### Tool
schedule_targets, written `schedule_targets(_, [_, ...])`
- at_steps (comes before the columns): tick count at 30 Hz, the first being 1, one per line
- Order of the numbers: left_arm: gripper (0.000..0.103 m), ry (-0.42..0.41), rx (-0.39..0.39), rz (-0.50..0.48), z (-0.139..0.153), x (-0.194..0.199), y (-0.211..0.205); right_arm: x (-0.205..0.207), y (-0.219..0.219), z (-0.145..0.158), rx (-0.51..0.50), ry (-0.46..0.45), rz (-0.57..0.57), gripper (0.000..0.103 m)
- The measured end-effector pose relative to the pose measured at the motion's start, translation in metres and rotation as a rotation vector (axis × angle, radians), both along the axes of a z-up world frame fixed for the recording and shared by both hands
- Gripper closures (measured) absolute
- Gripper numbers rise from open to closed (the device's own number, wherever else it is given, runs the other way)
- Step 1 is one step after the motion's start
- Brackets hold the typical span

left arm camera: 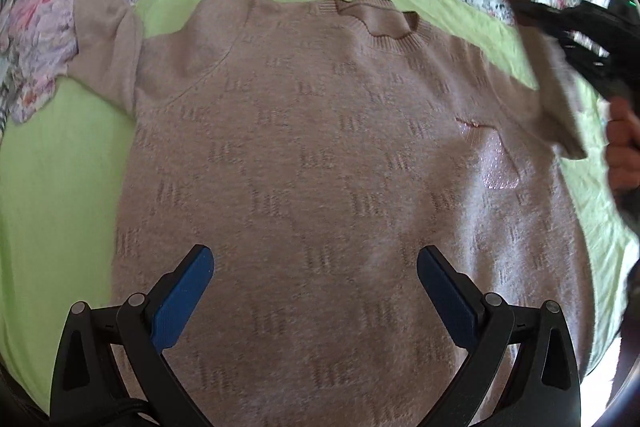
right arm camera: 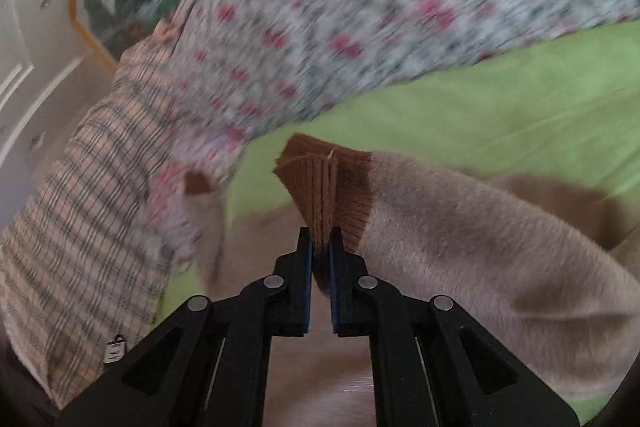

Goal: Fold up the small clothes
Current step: 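Grasp the brown sleeve cuff with the right gripper and lift it, then carry the sleeve across the sweater body with the right gripper and release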

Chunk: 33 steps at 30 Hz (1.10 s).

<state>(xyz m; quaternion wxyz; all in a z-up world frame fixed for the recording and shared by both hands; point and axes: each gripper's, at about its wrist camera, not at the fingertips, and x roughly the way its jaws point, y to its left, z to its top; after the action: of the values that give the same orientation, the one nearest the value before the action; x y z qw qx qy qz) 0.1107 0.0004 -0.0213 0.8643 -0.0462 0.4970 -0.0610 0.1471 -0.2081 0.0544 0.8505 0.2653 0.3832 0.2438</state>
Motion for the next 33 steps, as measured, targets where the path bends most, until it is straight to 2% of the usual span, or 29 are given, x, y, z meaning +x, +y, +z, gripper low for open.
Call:
schedule_targets(4, [0.001,-0.007,-0.053,0.013,0.001,0.000,0.017,0.017,0.082,-0.024,0.001,0.057,0.131,0.095])
schedule_targets(6, [0.001,-0.009,-0.085,0.014,0.001,0.004,0.025,0.020,0.110,-0.037,-0.015,0.080,0.173,0.095])
schedule_targets(8, [0.001,-0.012,-0.114,0.019,0.000,0.009,0.030,0.019,0.124,-0.048,-0.028,0.104,0.202,0.095])
schedule_targets(11, [0.001,-0.007,-0.164,0.020,-0.004,0.025,0.034,0.024,0.135,-0.057,-0.100,0.133,0.197,0.091])
schedule_targets(14, [0.001,0.011,-0.196,0.024,-0.011,0.046,0.033,0.020,0.112,-0.057,-0.045,0.137,0.155,0.072])
schedule_targets(15, [0.001,0.016,-0.230,0.016,-0.012,0.055,0.032,0.018,0.102,-0.055,-0.031,0.128,0.132,0.056])
schedule_targets(16, [0.001,0.019,-0.254,0.016,-0.013,0.062,0.031,0.014,0.091,-0.050,-0.016,0.114,0.102,0.047])
schedule_targets(19, [0.001,0.041,-0.337,-0.002,-0.021,0.089,0.020,-0.006,0.047,-0.042,0.014,0.100,0.001,0.047])
schedule_targets(21, [0.001,0.057,-0.339,0.016,-0.027,0.108,0.011,-0.025,0.018,-0.038,0.021,0.100,-0.071,0.047])
schedule_targets(23, [0.002,0.018,-0.328,0.029,-0.027,0.115,0.007,-0.043,-0.005,-0.033,0.019,0.089,-0.132,0.047])
schedule_targets(24, [0.012,-0.014,-0.318,0.026,-0.026,0.118,0.003,-0.051,-0.014,-0.031,0.016,0.082,-0.162,0.047])
schedule_targets(25, [0.047,-0.043,-0.305,0.005,-0.024,0.120,-0.003,-0.061,-0.027,-0.028,0.010,0.074,-0.201,0.047])
schedule_targets(26, [0.074,-0.049,-0.299,-0.014,-0.025,0.122,-0.005,-0.071,-0.041,-0.026,-0.001,0.067,-0.246,0.047])
schedule_targets(27, [0.095,-0.024,-0.305,-0.051,-0.025,0.127,-0.011,-0.076,-0.051,-0.024,-0.011,0.063,-0.280,0.047])
schedule_targets(28, [0.098,-0.028,-0.308,-0.057,-0.023,0.128,-0.011,-0.083,-0.064,-0.022,-0.026,0.058,-0.321,0.047])
schedule_targets(31, [0.098,-0.187,-0.230,-0.037,0.009,0.110,0.000,-0.096,-0.099,-0.018,-0.078,0.058,-0.419,0.047])
schedule_targets(33, [0.098,-0.206,-0.201,-0.001,0.009,0.110,0.017,-0.092,-0.118,-0.021,-0.115,0.083,-0.466,0.047])
